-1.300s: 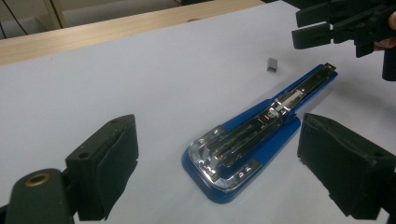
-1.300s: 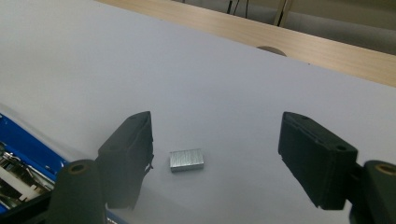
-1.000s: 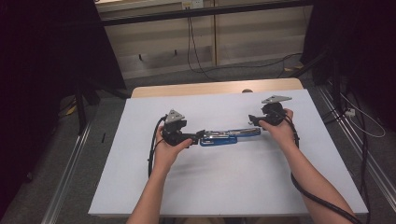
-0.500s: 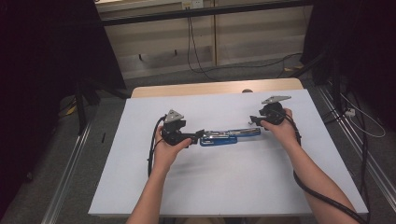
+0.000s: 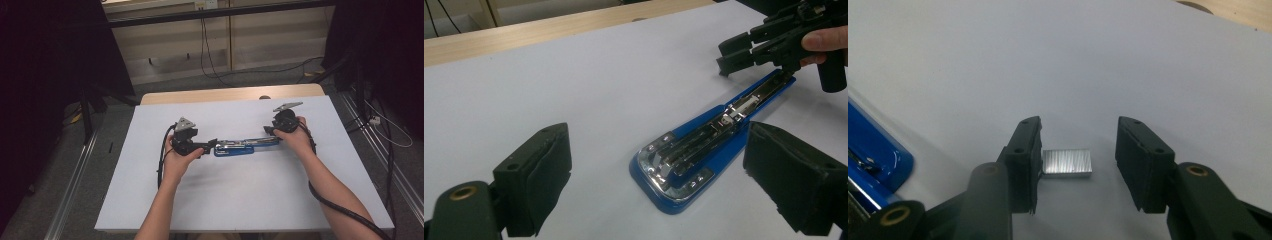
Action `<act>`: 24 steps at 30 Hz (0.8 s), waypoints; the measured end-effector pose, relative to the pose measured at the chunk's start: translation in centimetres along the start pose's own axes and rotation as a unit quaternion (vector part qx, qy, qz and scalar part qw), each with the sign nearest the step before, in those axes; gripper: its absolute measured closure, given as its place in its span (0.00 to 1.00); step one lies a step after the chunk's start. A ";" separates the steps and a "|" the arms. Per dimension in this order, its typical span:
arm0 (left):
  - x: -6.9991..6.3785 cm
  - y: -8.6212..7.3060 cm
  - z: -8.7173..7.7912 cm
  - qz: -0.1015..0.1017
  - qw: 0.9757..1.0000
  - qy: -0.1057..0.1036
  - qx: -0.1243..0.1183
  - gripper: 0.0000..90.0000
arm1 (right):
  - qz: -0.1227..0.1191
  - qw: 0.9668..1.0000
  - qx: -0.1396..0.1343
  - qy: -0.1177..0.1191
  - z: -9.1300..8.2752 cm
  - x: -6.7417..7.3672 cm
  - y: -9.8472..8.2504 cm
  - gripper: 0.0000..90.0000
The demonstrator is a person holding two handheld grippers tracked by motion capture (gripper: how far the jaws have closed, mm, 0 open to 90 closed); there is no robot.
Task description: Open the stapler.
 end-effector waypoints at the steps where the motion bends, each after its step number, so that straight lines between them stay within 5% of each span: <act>1: 0.0 0.0 0.0 0.000 1.000 0.000 0.000 0.14 | 0.005 1.000 0.004 0.000 0.0 0.0 -0.1 0.57; 8: -0.1 0.0 0.1 0.005 1.000 0.000 0.002 0.14 | -0.005 1.000 0.015 0.003 0.1 0.0 -0.5 0.60; 14: 0.0 0.0 0.0 0.003 1.000 0.001 0.002 0.14 | -0.008 1.000 0.012 0.008 0.1 0.0 -0.4 0.75; 24: 0.2 -0.1 0.0 0.003 1.000 0.003 0.003 0.14 | 0.003 1.000 -0.008 0.012 -1.9 -0.5 0.2 0.76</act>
Point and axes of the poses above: each handheld gripper's, and its own axes: z roughly forward along the jaws, y roughly out of its top, x roughly to its left, the point moved 9 cm from there along z, roughly forward along the jaws, and after that the axes turned 7 degrees about y, right-handed, at the moved point
